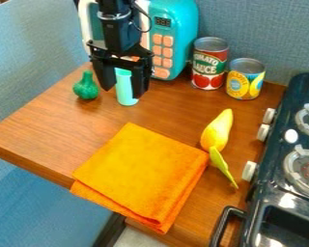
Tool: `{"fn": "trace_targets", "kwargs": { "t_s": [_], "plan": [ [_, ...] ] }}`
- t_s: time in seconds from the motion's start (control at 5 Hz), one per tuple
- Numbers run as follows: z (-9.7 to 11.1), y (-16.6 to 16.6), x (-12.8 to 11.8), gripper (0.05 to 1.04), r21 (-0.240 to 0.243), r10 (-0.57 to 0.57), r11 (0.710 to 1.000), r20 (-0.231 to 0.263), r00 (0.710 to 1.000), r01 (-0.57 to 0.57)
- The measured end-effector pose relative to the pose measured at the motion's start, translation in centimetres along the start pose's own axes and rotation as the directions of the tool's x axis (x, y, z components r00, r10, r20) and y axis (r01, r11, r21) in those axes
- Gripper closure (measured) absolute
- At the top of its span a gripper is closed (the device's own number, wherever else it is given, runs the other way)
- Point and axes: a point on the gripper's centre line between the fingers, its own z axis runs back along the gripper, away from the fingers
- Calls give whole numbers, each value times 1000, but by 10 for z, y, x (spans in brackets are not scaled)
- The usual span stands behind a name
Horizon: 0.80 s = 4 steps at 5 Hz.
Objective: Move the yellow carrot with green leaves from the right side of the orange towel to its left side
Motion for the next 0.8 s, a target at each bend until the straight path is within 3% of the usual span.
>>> {"fn": "trace_targets", "kwargs": {
  "t_s": [0.2, 0.6, 0.8],
  "plan": [
    [-9, 0, -2, 82, -3, 2, 1000, -29, 1000, -2],
    [-12, -60, 25, 82, -39, -130, 991, 30, 991, 131],
    [-6, -72, 35, 82, -35, -139, 989, 76, 987, 142]
  ]
}}
